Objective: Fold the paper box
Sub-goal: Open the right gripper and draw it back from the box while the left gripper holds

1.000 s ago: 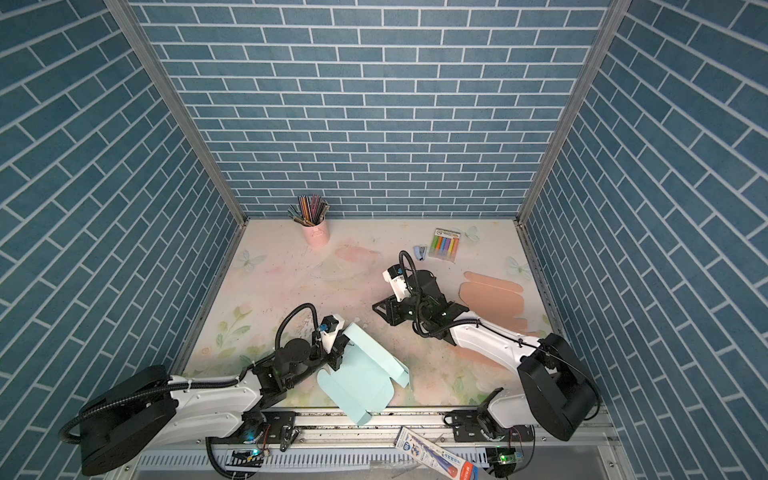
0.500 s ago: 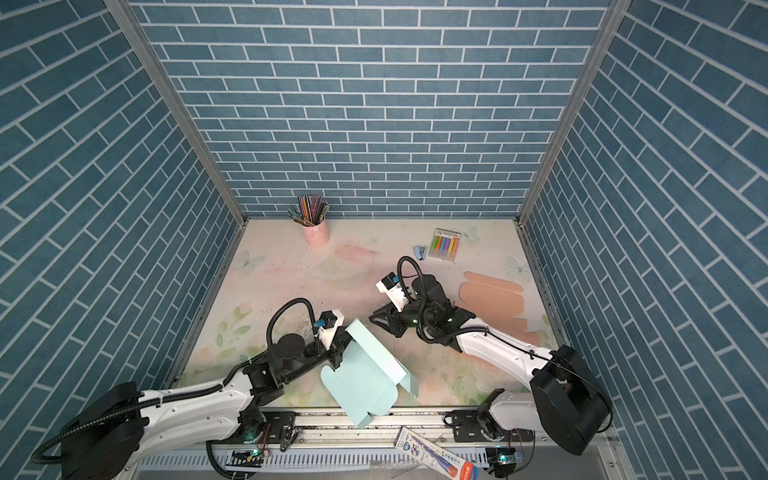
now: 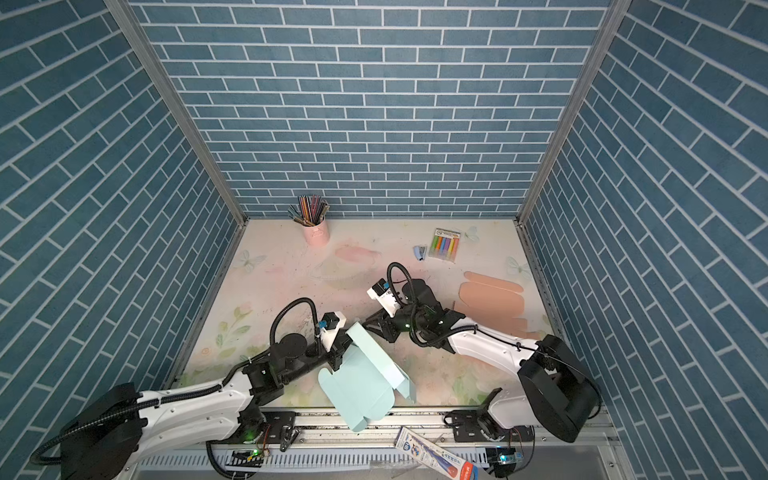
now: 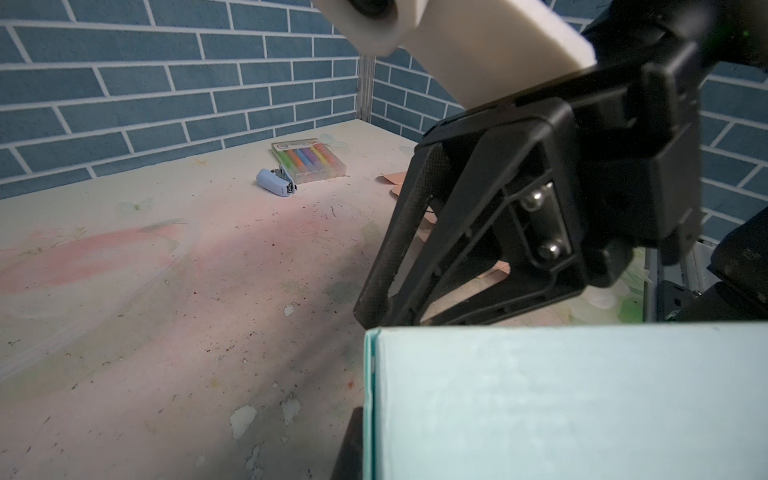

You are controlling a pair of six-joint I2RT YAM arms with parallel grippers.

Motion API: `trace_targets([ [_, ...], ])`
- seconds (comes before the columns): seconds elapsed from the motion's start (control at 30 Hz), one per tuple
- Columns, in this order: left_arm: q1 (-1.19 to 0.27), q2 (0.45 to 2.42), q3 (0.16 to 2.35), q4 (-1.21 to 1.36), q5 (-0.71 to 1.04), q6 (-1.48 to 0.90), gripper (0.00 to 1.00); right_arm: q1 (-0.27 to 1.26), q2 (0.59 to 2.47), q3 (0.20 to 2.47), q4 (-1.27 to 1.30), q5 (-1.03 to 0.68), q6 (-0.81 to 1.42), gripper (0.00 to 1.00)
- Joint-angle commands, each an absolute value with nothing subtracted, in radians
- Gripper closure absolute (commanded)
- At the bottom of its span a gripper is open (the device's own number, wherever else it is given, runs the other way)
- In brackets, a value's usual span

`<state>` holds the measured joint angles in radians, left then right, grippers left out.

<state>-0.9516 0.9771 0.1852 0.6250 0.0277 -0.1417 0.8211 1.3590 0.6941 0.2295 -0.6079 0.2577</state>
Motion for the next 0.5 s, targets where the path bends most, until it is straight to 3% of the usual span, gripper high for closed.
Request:
trace_targets([
  [0.0, -0.956, 0.982, 0.216, 0.676, 0.028, -0.139, 1.00, 0.871, 1.371, 0.689, 0.287, -0.681, 0.276, 0.77],
  [0.27, -0.956, 0.996, 0.192, 0.725, -0.063, -0.135, 1.00, 0.895, 1.390, 0.639, 0.397, -0.719, 0.385, 0.78],
  [0.47, -0.955, 0.980, 0.149, 0.736, -0.092, -0.135, 1.00, 0.864, 1.344, 0.609, 0.381, -0.653, 0.413, 0.78],
])
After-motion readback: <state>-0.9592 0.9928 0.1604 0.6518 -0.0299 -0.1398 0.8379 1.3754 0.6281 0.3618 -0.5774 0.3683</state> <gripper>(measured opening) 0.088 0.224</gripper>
